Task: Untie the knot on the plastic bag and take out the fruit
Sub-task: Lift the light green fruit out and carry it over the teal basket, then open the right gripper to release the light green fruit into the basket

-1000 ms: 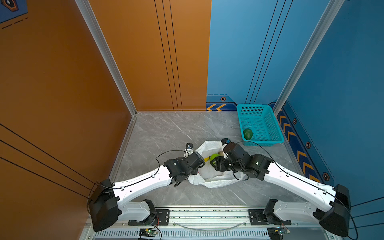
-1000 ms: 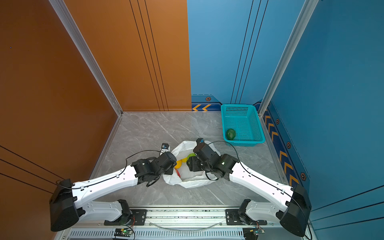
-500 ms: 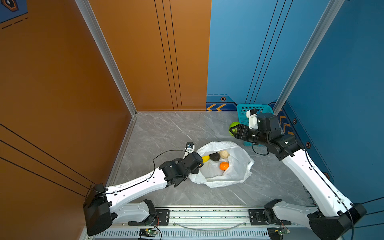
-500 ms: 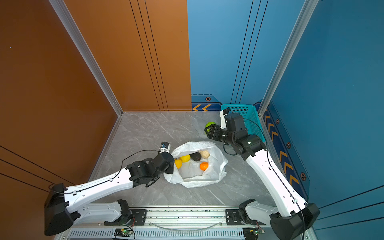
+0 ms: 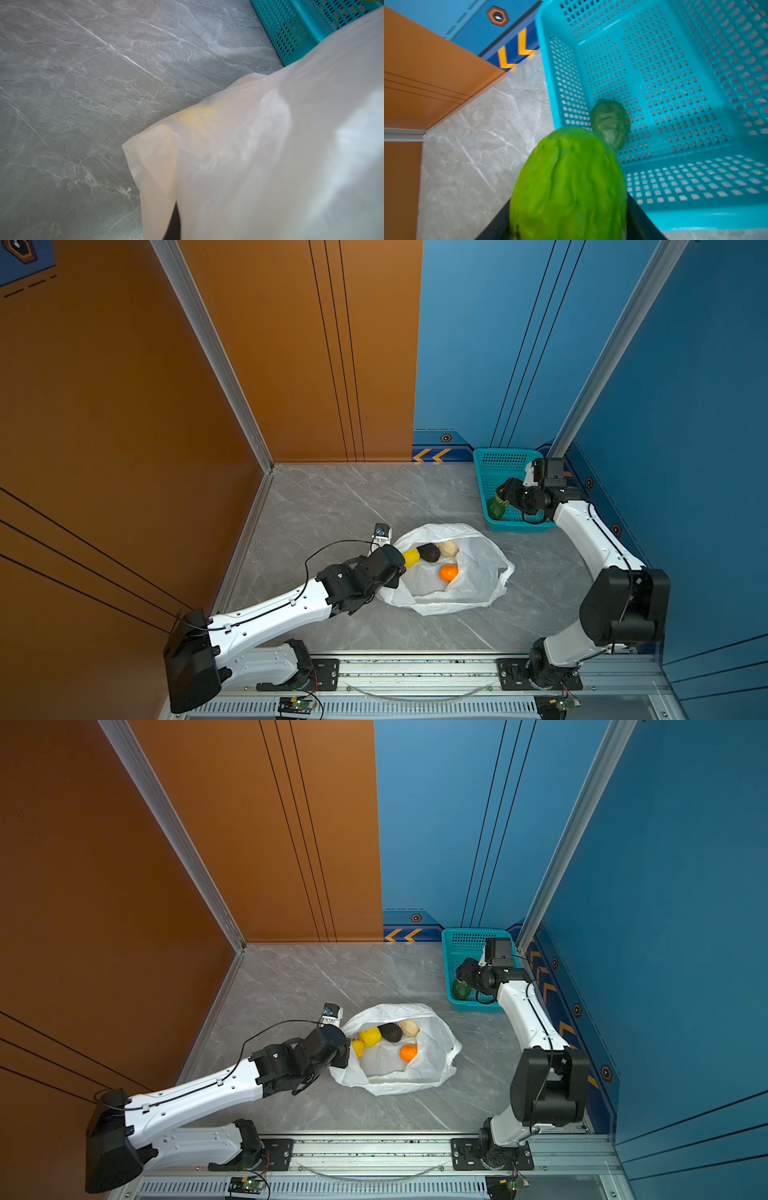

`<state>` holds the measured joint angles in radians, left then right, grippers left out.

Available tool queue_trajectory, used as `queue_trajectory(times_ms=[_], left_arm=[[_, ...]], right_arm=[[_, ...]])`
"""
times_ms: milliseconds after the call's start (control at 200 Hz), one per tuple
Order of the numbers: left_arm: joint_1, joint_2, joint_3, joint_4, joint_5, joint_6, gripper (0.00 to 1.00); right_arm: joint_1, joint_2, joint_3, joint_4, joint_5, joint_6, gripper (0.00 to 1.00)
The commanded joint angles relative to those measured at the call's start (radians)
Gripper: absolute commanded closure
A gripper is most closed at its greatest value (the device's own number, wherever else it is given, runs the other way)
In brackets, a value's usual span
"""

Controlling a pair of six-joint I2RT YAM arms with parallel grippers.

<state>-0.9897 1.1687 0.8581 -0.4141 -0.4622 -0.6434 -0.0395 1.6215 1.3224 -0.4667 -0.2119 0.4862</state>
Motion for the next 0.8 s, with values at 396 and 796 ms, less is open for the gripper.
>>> queue_trajectory(times_ms=[396, 796], left_arm=[[-0.015, -0.012, -0.015, 0.003, 0.007, 0.008, 1.00], [-0.016, -0.012, -0.018, 0.003, 0.003, 0.004, 1.00]], right_arm=[[-0.116, 0.293, 0.177, 0.024, 0.164, -0.029, 0.40], [-0.115, 0.240, 0.193, -0.051, 0.170, -0.037, 0.16]])
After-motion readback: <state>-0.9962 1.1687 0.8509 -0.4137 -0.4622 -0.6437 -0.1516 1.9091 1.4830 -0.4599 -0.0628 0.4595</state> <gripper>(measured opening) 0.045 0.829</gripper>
